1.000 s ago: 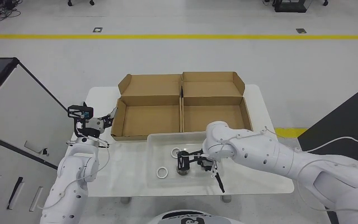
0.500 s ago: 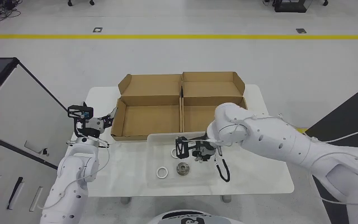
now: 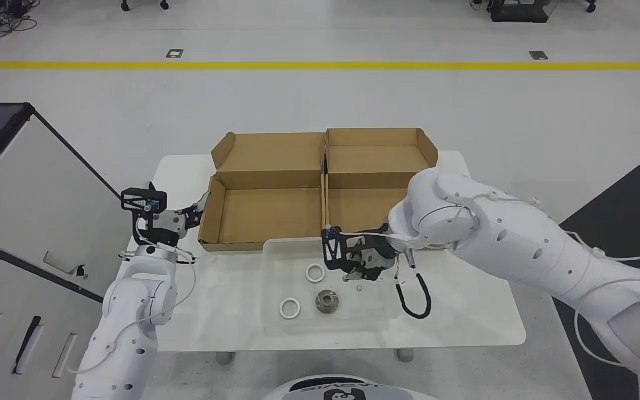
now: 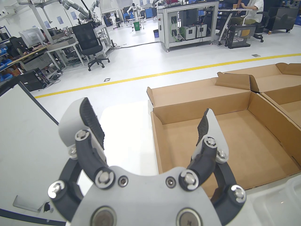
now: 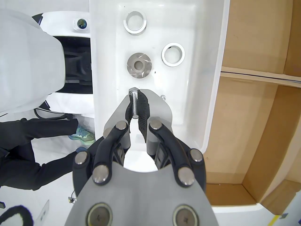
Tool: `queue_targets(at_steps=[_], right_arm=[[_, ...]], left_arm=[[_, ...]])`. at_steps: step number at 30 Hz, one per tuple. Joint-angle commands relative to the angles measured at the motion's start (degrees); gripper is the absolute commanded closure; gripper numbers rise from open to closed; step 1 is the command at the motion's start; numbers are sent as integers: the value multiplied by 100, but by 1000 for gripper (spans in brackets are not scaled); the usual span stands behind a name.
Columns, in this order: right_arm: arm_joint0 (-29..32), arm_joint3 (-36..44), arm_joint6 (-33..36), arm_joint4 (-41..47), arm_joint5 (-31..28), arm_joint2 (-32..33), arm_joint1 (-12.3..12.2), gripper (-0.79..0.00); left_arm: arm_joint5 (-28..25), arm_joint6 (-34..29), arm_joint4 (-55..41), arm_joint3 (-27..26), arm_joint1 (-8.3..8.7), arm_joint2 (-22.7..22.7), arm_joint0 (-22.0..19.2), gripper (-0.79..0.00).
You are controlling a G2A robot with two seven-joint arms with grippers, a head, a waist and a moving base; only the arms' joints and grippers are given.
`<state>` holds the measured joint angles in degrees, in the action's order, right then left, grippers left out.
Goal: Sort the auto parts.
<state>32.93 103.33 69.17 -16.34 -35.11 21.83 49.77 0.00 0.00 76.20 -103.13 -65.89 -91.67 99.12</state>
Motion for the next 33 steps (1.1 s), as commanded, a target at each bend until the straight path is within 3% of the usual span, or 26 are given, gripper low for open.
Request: queue_targets(at_steps=[1, 5, 9, 13, 19, 33], right_arm=[[0, 0, 0, 0, 0, 0, 0, 0], [74, -185, -267, -12, 154, 171, -47, 0], [234, -466, -275, 279, 183, 583, -265, 0], [582, -680, -470, 1039, 24, 1087, -528, 0], [1030, -939, -798, 2720, -715, 1702, -776, 0], [918, -982, -1488, 5780, -1490, 1729, -673, 0]], left_arm=[[0, 0, 0, 0, 0, 0, 0, -785], [0, 0, 0, 0, 0, 0, 0, -785], [0, 0, 0, 0, 0, 0, 0, -785], [0, 0, 0, 0, 0, 0, 0, -785], [0, 0, 0, 0, 0, 0, 0, -785], [0, 0, 0, 0, 0, 0, 0, -785]])
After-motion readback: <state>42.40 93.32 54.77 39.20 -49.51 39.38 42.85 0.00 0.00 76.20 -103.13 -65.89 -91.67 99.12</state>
